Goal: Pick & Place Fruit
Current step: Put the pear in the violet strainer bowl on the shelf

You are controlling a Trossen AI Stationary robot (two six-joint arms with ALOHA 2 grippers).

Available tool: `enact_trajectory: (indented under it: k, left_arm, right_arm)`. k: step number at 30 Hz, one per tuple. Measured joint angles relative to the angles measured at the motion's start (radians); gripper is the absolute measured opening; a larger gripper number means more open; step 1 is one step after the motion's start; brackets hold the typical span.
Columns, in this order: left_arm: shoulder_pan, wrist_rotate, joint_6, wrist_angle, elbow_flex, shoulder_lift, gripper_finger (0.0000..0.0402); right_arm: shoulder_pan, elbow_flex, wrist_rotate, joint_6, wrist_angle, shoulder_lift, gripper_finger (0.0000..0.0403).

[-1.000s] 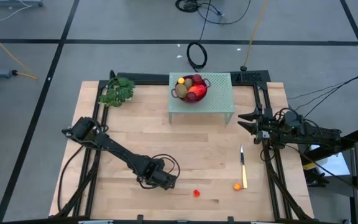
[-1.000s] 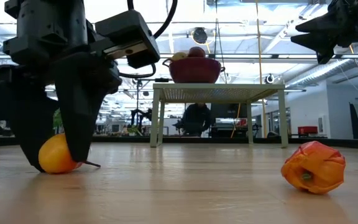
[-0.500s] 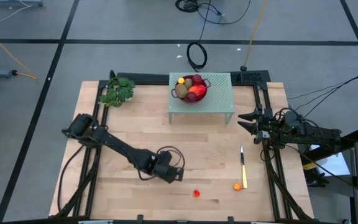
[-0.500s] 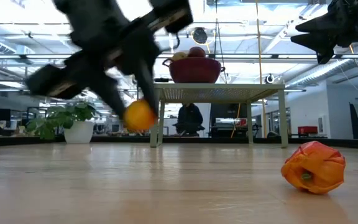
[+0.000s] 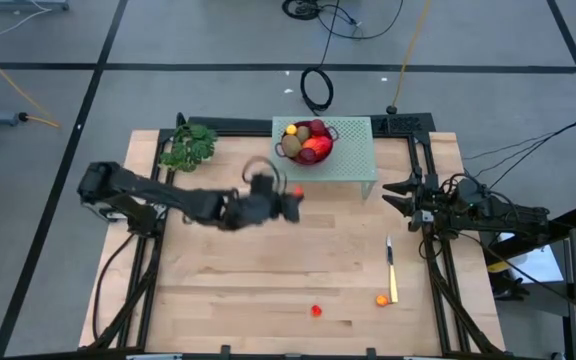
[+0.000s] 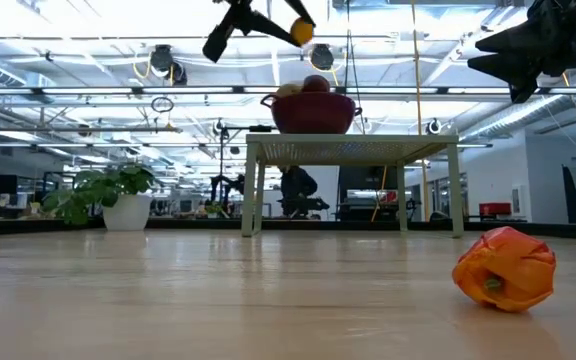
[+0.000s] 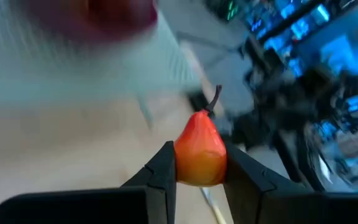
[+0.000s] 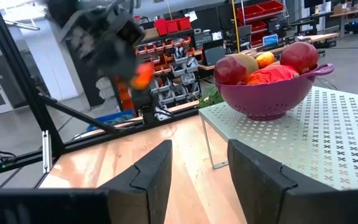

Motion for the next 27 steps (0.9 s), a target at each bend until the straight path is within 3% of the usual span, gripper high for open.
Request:
enact_trajectory:
  k: [7, 14, 20, 27]
  left_arm:
    - [0.171, 0.003, 0.304, 0.149, 0.001, -0.077, 0.0091]
    - [0.342, 0.190, 0.457, 0.180, 0.014, -0.085, 0.0092]
    - [0.445, 0.278, 0.577, 0.000, 0.133, -0.060, 0.0092]
    - [0.502, 0.308, 0.703, -0.249, 0.344, 0.039, 0.0092]
  right_arm:
    - [0.000, 0.000, 0.001, 0.000, -0.001, 0.000, 0.0151]
    - [0.000, 0.000, 0.002, 0.000, -0.004, 0.000, 0.0151]
    - [0.000, 0.000, 0.002, -0.015, -0.007, 0.000, 0.0151]
    - [0.000, 0.000, 0.006, -0.023, -0.007, 0.000, 0.0151]
